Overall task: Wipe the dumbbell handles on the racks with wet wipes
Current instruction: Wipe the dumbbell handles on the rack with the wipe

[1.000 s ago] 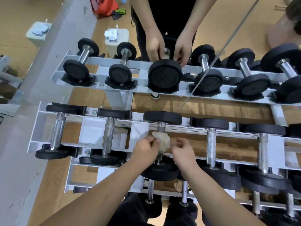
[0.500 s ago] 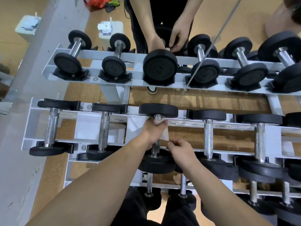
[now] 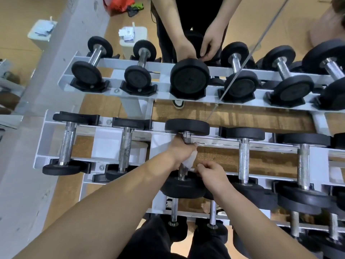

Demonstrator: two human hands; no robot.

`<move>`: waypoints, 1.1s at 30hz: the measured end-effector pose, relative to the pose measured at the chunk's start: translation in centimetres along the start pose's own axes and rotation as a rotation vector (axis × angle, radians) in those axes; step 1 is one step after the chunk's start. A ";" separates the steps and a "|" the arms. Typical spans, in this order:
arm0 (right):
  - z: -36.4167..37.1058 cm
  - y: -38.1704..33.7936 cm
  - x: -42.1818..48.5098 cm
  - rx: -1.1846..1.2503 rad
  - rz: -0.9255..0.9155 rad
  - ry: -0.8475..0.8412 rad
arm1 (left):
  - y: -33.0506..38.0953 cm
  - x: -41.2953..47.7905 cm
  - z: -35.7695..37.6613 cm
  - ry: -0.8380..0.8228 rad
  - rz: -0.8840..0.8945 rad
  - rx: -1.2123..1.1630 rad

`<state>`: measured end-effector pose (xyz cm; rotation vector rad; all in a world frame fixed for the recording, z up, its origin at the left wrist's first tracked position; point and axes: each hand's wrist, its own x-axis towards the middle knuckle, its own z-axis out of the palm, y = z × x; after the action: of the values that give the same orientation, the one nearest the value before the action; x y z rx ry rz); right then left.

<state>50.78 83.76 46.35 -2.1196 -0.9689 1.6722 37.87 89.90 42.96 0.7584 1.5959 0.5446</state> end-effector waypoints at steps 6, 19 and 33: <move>0.1 0.4 -0.1 -0.042 -0.034 -0.005 | -3.5 -2.6 -1.4 -0.201 -0.023 0.193; 0.3 0.0 -0.8 0.031 0.024 -0.040 | -0.2 -2.2 -1.6 -0.070 0.152 0.207; 1.1 -0.7 -0.4 0.013 -0.031 -0.050 | -4.2 -4.3 -4.7 -0.290 -0.059 0.021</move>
<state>49.45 83.78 46.69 -2.0530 -0.9973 1.7197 32.76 84.28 43.61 0.7664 1.3517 0.3565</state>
